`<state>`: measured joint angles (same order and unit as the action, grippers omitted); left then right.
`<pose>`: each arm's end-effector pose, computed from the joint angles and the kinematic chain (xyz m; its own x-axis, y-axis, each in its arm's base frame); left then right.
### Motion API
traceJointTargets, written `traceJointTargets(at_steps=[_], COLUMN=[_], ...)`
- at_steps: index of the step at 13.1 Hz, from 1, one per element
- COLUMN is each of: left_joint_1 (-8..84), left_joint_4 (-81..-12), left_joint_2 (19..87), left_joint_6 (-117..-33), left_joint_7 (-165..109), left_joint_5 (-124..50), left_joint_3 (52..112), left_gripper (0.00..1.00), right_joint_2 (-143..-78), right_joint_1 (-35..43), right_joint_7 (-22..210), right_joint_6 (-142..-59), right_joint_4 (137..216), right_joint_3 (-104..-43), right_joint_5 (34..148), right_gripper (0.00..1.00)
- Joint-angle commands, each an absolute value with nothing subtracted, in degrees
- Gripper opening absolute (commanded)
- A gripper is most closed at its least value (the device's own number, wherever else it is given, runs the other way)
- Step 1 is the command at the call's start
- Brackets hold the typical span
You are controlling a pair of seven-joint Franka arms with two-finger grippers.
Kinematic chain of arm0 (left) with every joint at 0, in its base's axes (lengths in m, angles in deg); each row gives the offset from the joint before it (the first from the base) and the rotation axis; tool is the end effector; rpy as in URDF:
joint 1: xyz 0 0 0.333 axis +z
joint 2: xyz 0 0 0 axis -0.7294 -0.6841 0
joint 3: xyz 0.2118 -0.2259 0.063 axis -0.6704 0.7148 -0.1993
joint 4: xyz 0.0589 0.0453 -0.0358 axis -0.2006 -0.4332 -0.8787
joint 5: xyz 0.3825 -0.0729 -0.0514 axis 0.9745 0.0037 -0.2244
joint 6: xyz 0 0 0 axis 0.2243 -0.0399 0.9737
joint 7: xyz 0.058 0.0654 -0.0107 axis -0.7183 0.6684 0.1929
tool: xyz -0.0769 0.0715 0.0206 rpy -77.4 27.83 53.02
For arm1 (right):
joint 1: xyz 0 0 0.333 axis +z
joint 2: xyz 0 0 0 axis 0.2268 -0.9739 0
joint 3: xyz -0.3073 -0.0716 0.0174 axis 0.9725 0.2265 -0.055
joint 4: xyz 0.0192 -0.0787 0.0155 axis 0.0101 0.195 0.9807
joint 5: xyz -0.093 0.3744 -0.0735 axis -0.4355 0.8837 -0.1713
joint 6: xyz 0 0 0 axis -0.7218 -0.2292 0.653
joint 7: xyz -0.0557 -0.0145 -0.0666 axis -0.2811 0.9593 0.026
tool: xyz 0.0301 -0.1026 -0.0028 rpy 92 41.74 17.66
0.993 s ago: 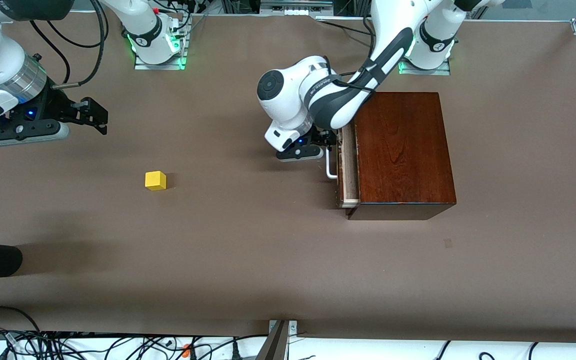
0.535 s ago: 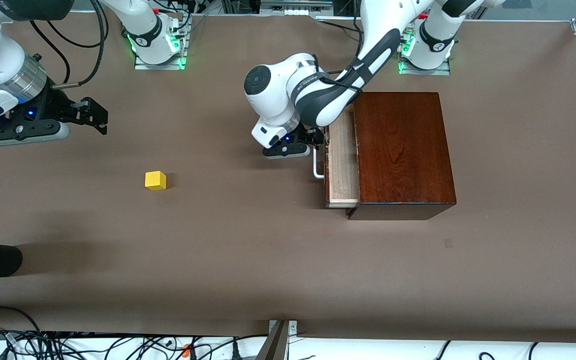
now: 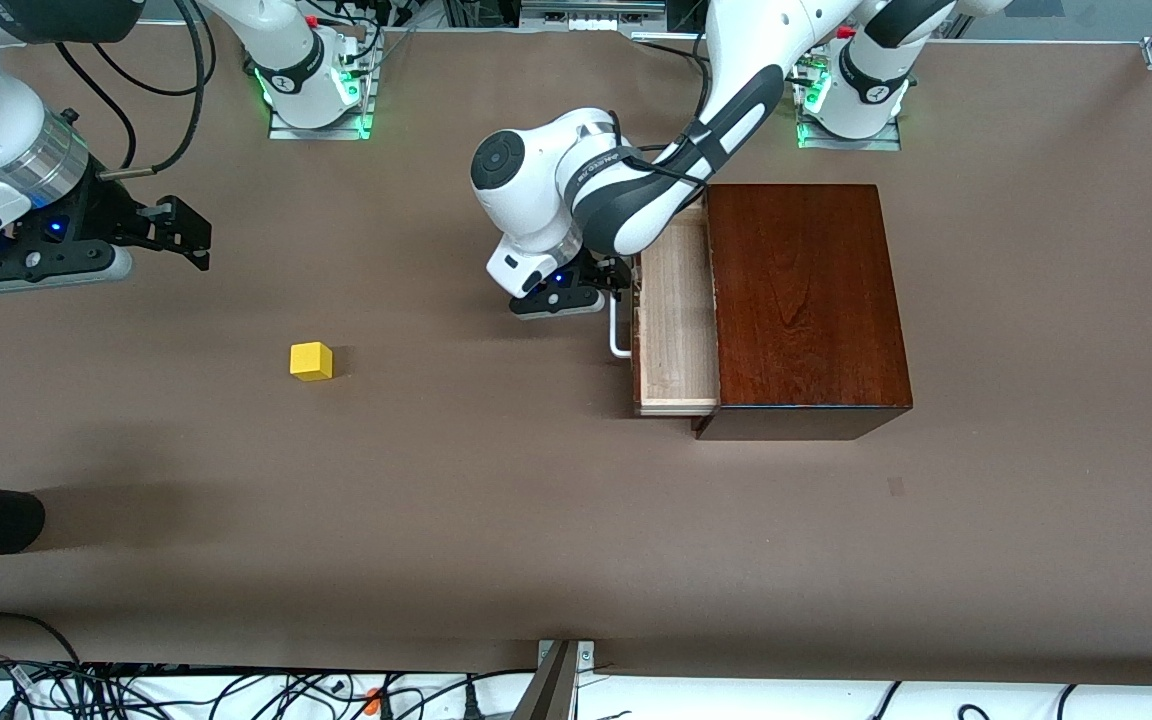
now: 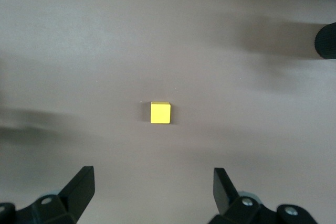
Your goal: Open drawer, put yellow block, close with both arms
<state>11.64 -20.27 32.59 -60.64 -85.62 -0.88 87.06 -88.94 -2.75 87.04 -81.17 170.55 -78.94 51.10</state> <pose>0.4655 -0.5529 0.2827 0.9993 0.0219 0.0294 0.0287 -0.9663 -0.2557 0.5659 0.0961 0.5896 0.9889 0.1466 0.0227 0.1454 -0.9882 0.0489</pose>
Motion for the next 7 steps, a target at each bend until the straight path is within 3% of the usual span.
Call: traceJointTargets(at_steps=[1, 7], left_joint_1=[9.4, 8.6], left_joint_4=[-14.7, -14.0], left_joint_2=[29.3, 30.0], left_joint_6=[-61.6, -64.3], left_joint_7=[-87.3, -88.8], left_joint_5=[-0.9, -1.0], left_joint_3=[87.5, 87.6], left_gripper=[1.00, 1.00], right_joint_2=[-90.2, -92.8], right_joint_1=[-3.1, -3.7], right_joint_7=[86.7, 87.7], right_joint_6=[-80.1, -80.0], right_joint_4=[169.0, 168.1], right_joint_3=[-79.0, -78.7], right_joint_5=[50.9, 51.5], right_gripper=[1.00, 1.00])
